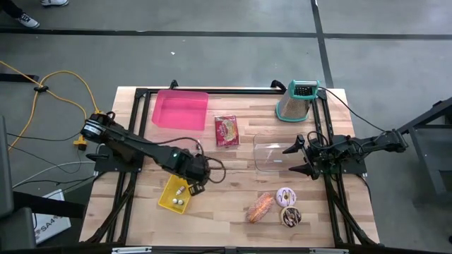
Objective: Pick & Place Food Item
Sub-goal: Put the yellow food coloring bottle into the yellow bin
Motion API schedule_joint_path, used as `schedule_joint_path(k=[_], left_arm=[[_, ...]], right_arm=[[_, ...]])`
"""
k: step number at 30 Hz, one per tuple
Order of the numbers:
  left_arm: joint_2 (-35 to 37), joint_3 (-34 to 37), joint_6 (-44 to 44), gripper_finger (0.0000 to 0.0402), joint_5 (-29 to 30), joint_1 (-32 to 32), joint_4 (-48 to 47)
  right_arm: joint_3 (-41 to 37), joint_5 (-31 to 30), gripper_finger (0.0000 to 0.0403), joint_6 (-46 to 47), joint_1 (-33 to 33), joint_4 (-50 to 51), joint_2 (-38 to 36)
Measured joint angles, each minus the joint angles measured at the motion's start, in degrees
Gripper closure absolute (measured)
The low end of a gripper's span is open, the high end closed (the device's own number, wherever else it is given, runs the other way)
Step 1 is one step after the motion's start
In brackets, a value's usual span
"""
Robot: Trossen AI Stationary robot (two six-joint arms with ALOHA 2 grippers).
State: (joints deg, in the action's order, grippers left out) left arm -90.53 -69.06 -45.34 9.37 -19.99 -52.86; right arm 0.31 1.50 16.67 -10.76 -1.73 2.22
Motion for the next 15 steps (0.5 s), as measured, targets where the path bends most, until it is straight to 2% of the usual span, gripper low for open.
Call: schedule_joint_path(k=[15], left_arm=[[1.7,0.0,-24.8,0.0336,2.2,-13.0,-8.1]], right_arm=[[0.0,0.0,0.0055,0.0,0.0,0.0,0.0]])
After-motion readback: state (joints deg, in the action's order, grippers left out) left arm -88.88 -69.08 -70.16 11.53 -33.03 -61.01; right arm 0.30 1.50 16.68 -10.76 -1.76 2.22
